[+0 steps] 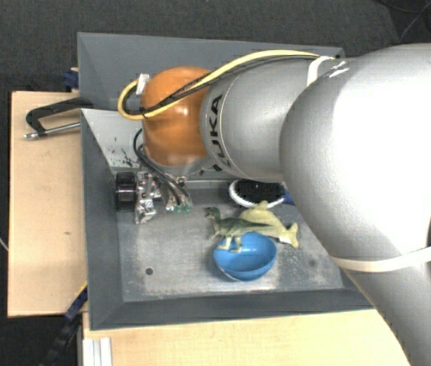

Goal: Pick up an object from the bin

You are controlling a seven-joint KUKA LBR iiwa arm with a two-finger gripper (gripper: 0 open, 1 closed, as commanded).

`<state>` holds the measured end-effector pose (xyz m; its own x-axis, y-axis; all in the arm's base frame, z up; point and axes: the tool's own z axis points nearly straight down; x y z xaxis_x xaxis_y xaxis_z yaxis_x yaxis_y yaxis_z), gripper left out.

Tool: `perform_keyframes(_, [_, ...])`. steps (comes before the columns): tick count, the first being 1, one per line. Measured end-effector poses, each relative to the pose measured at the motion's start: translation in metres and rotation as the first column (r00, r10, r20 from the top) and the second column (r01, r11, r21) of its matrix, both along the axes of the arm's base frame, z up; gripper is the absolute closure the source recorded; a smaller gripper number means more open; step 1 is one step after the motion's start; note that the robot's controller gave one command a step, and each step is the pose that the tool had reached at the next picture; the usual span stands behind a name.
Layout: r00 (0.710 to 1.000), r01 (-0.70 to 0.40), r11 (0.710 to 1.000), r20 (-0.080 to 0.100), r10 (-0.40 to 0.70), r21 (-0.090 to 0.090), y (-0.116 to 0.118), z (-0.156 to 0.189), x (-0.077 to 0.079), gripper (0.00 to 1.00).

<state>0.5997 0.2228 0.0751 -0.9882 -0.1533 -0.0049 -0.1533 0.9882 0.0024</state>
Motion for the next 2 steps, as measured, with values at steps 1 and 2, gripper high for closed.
perform_keyframes(1, [1.0, 0.0, 1.0, -0.002, 0.0, -0.002, -0.0009, -0.0003, -0.0003, 0.0])
perform_keyframes(2, [1.0, -0.014, 1.0, -0.004, 0.014, -0.002, -0.0045, 0.008, -0.0092, 0.0])
